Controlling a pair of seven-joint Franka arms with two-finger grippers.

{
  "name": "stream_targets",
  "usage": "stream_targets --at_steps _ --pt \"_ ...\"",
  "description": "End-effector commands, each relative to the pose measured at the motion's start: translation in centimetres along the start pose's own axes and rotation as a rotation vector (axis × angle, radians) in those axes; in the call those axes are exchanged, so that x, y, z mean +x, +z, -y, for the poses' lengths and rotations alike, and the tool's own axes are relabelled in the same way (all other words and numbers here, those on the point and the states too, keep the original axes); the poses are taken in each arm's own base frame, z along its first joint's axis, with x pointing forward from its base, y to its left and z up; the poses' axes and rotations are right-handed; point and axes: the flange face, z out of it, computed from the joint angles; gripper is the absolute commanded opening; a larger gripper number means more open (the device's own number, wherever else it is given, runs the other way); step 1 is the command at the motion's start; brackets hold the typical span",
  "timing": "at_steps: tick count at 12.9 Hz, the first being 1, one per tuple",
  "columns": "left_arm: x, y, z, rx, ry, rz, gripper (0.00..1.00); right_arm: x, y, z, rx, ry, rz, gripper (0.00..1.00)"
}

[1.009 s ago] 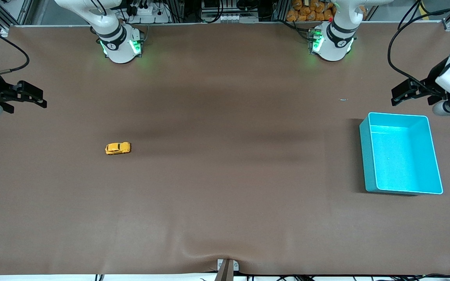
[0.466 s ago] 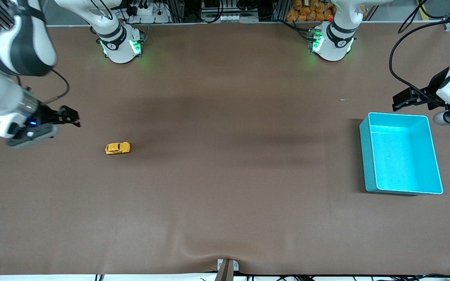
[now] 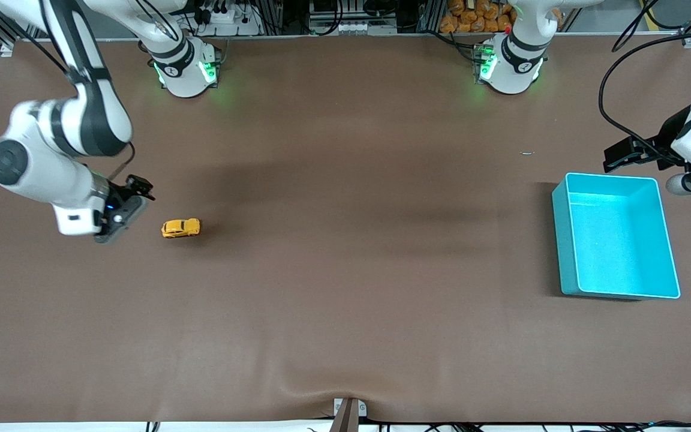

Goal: Wind and store yellow beetle car
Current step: 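Reach the right gripper down over the yellow beetle car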

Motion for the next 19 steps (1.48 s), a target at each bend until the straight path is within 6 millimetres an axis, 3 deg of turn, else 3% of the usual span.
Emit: stream_targets --at_steps 1,4,8,14,19 --pt "0.2 -0.1 0.1 -0.006 -0.004 -0.003 1.0 2.3 3.3 0.5 -0.014 -0.179 0.015 1.0" --pt "0.3 -0.1 0.1 -0.006 -0.005 -0.003 1.0 1.7 7.6 2.6 -0.104 -0.315 0.024 1.0" --pt "0.3 -0.2 0.0 -0.006 -0.004 -0.005 1.0 1.8 10.4 3.5 -0.152 -0.506 0.139 0.99" --pt "0.3 -0.2 0.0 -0.008 -0.004 -0.006 1.0 2.6 12.5 4.1 -0.143 -0.587 0.138 0.82" --pt "0.3 -0.2 0.0 -0.007 -0.002 -0.008 1.0 2.9 13.4 4.2 -0.147 -0.596 0.129 0.56"
